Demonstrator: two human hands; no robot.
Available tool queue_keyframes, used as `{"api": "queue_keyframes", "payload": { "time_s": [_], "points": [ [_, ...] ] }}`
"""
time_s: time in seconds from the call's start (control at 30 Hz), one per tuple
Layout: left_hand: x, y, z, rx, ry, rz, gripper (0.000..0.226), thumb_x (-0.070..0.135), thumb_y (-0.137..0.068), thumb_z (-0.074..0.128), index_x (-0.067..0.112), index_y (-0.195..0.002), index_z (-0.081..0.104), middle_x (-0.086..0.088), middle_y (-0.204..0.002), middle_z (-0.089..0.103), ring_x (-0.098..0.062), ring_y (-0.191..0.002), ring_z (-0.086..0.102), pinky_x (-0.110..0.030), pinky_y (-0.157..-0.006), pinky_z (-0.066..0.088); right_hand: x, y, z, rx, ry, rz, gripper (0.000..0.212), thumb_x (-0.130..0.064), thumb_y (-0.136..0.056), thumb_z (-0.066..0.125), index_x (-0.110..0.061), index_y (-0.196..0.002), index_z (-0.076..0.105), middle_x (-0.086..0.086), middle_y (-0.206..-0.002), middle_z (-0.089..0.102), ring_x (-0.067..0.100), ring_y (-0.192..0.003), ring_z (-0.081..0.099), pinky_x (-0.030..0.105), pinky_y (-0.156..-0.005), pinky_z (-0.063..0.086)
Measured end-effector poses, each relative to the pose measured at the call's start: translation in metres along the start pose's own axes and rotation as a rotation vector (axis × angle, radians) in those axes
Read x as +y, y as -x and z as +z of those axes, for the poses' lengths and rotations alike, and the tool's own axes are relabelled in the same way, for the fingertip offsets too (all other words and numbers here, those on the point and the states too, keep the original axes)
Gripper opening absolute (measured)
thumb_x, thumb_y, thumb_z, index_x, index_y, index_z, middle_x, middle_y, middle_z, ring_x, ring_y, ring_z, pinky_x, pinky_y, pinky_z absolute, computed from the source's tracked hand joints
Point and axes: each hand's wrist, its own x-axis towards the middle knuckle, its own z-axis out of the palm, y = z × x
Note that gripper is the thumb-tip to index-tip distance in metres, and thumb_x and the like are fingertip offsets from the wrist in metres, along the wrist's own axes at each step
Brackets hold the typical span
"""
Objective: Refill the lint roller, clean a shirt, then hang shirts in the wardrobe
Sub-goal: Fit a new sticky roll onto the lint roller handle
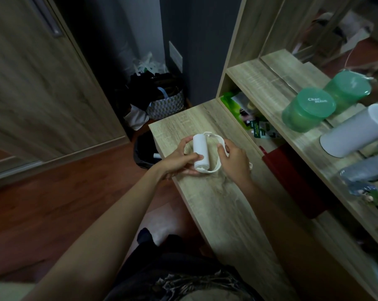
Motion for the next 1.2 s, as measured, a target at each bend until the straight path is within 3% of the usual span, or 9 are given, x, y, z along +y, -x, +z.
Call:
{"api": "queue_keyframes", "payload": {
  "time_s": [0.13, 0.3, 0.43, 0.6, 0.83, 0.97, 1.2],
  "points": [
    [0.000, 0.002, -0.001, -0.005, -0.003, -0.007, 0.072, 0.010, -0.089, 0.064, 0.037, -0.142, 0.023, -0.026, -0.117, 0.062, -0.034, -0.091, 0.070, -0.037, -0.071, 0.061, -0.001, 0.000, 0.001, 0.010, -0.007, 0.012, 0.025, -0.025, -0.094, 0.051, -0.009, -0.108, 0.065, 0.010, -0.078, 0.065, 0.023, -0.072, 0.058, 0.027, -0.064, 0.036],
    [0.002, 0.003, -0.002, 0.005, -0.053, -0.005, 0.071, 0.011, -0.087, 0.067, 0.036, -0.139, 0.026, -0.023, -0.114, 0.065, -0.036, -0.095, 0.070, -0.044, -0.079, 0.059, -0.003, 0.001, 0.003, 0.032, -0.002, 0.024, 0.024, -0.021, -0.094, 0.051, -0.008, -0.108, 0.065, -0.002, -0.069, 0.052, 0.017, -0.065, 0.050, 0.026, -0.063, 0.033],
    [0.004, 0.004, 0.000, 0.039, -0.106, 0.019, 0.068, 0.008, -0.087, 0.065, 0.033, -0.137, 0.027, -0.017, -0.104, 0.067, -0.020, -0.072, 0.072, -0.029, -0.057, 0.058, -0.006, 0.002, 0.006, 0.053, -0.015, 0.044, 0.024, -0.021, -0.094, 0.050, -0.008, -0.107, 0.066, 0.000, -0.068, 0.055, 0.018, -0.063, 0.051, 0.025, -0.061, 0.033],
    [0.004, 0.006, 0.004, 0.058, -0.122, 0.056, 0.068, 0.014, -0.085, 0.069, 0.037, -0.134, 0.028, -0.021, -0.110, 0.066, -0.020, -0.072, 0.071, -0.028, -0.058, 0.056, -0.008, -0.002, 0.008, 0.084, -0.028, 0.095, 0.030, -0.027, -0.097, 0.047, -0.007, -0.094, 0.068, 0.003, -0.062, 0.055, 0.015, -0.056, 0.048, 0.026, -0.052, 0.029],
    [0.003, 0.005, 0.012, 0.121, -0.188, 0.097, 0.073, 0.020, -0.081, 0.074, 0.035, -0.135, 0.026, -0.012, -0.091, 0.066, -0.012, -0.059, 0.068, -0.025, -0.049, 0.053, -0.006, -0.009, 0.011, 0.100, 0.009, 0.123, 0.035, -0.032, -0.095, 0.047, -0.007, -0.085, 0.069, 0.010, -0.070, 0.067, 0.021, -0.063, 0.060, 0.033, -0.059, 0.046],
    [-0.001, 0.005, 0.010, 0.114, -0.209, 0.097, 0.073, 0.019, -0.080, 0.075, 0.037, -0.133, 0.028, -0.019, -0.102, 0.065, -0.023, -0.071, 0.068, -0.035, -0.055, 0.058, -0.004, -0.009, 0.017, 0.094, 0.025, 0.128, 0.038, -0.031, -0.094, 0.047, -0.004, -0.078, 0.069, 0.012, -0.071, 0.068, 0.025, -0.064, 0.061, 0.036, -0.061, 0.050],
    [0.005, 0.008, 0.004, 0.100, -0.258, 0.083, 0.072, 0.017, -0.082, 0.073, 0.037, -0.134, 0.027, -0.019, -0.106, 0.064, -0.019, -0.067, 0.067, -0.025, -0.048, 0.053, -0.008, -0.014, 0.026, 0.058, 0.004, 0.230, 0.039, -0.031, -0.093, 0.048, -0.004, -0.075, 0.070, 0.012, -0.074, 0.069, 0.027, -0.069, 0.062, 0.035, -0.066, 0.050]
  ]
}}
